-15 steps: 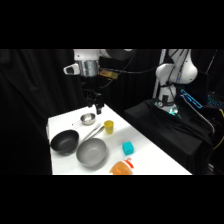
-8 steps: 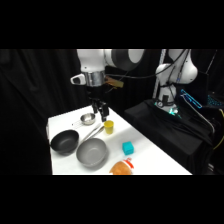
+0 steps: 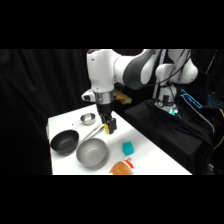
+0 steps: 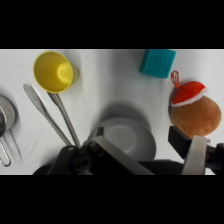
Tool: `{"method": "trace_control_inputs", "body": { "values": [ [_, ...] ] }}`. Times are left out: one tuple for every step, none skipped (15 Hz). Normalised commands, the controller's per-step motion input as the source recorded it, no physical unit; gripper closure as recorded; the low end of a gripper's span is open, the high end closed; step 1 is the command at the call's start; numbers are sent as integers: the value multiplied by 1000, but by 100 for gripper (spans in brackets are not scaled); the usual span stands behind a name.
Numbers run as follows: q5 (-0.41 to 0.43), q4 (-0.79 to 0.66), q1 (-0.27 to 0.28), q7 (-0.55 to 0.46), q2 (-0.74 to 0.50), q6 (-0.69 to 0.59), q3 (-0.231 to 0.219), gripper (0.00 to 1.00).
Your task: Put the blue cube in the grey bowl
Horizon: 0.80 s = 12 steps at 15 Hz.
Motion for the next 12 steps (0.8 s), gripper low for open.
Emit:
{"method": "trace_control_inputs", "body": {
  "values": [
    [-15,-265,56,250,-105,304,14,0],
    [-4,-288,61,235,-115,337,21,0],
    [3,-287,64,215,-116,337,24,0],
    [18,-293,66,193,-117,345,28,0],
    [31,-292,65,170,-117,346,30,0],
    [35,-291,65,166,-117,332,25,0],
    [51,-281,60,148,-119,322,24,0],
    [48,-288,60,152,-122,314,18,0],
    [83,-291,52,121,-124,306,26,0],
    [93,-289,51,106,-124,304,30,0],
    [100,-290,54,101,-118,309,35,0],
    [118,-284,50,93,-112,320,37,0]
  ]
}}
